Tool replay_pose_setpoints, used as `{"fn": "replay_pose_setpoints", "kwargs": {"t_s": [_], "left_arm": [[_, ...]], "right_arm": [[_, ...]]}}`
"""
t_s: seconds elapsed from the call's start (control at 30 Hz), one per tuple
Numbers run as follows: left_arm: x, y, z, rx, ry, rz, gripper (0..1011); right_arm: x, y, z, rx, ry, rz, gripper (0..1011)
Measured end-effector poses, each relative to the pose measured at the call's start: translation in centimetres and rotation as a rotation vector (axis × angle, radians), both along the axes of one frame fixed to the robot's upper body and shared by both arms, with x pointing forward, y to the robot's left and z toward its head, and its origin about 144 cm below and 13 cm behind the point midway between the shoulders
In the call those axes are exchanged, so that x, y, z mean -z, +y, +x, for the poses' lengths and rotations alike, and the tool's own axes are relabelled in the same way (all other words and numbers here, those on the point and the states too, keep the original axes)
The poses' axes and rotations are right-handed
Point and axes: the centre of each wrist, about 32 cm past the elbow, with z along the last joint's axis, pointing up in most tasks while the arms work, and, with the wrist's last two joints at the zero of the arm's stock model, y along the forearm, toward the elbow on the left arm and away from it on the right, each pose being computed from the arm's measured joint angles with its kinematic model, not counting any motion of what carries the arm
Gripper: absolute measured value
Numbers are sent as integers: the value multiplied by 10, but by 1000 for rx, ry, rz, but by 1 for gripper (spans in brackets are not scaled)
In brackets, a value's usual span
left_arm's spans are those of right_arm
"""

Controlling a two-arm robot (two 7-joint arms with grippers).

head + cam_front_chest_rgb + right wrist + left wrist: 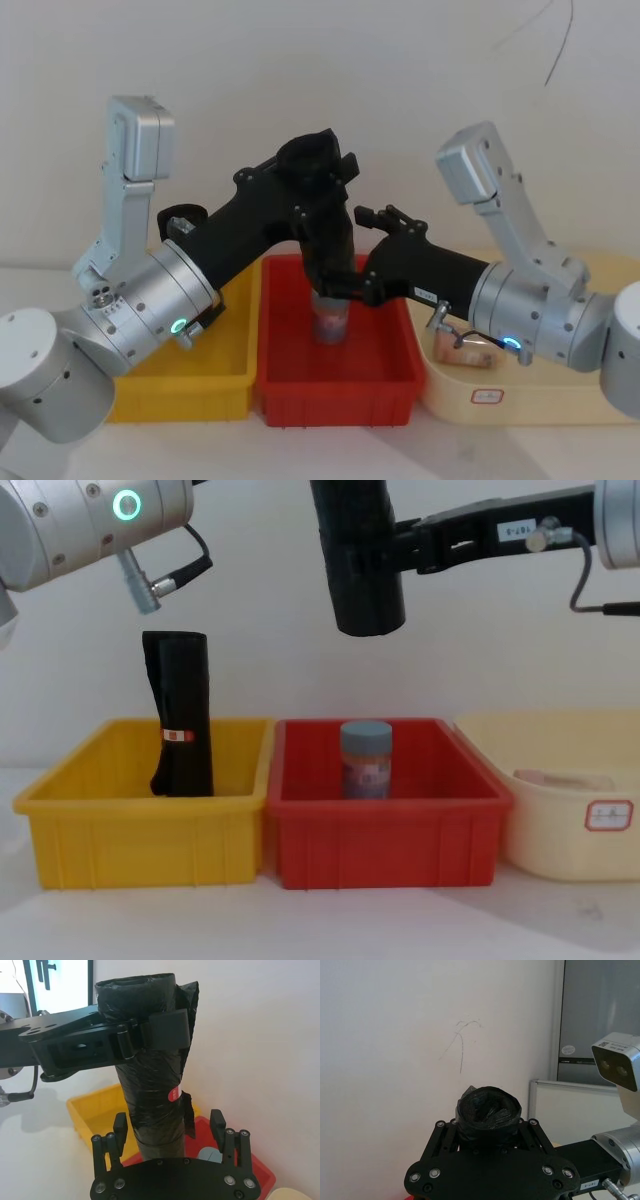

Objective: Pick up the garbage bag with the one hand and transfer it to the other hand.

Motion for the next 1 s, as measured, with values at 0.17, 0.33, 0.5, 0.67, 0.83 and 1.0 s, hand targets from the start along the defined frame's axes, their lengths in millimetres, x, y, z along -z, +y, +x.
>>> {"fn": "replay_pose_setpoints", "kwargs": {"t_s": [0.17, 0.33, 0.5, 0.67, 0.83, 1.0], "left_arm": [[0, 0, 0, 0, 0, 0, 413], [0, 0, 0, 0, 0, 0, 413], [0, 0, 0, 0, 0, 0, 413], [0, 0, 0, 0, 0, 0, 413], [0, 0, 0, 0, 0, 0, 413], [0, 0, 0, 0, 0, 0, 413]], "right_arm": [[0, 1, 3, -5, -6, -1, 1000], [-1, 3, 6, -22, -14, 1, 999], [-2, 4, 7, -36, -19, 6, 1000], [-3, 5, 8, -46, -22, 9, 977], [-3, 6, 9, -51, -25, 11, 872], [-4, 6, 9, -55, -27, 12, 711]]}}
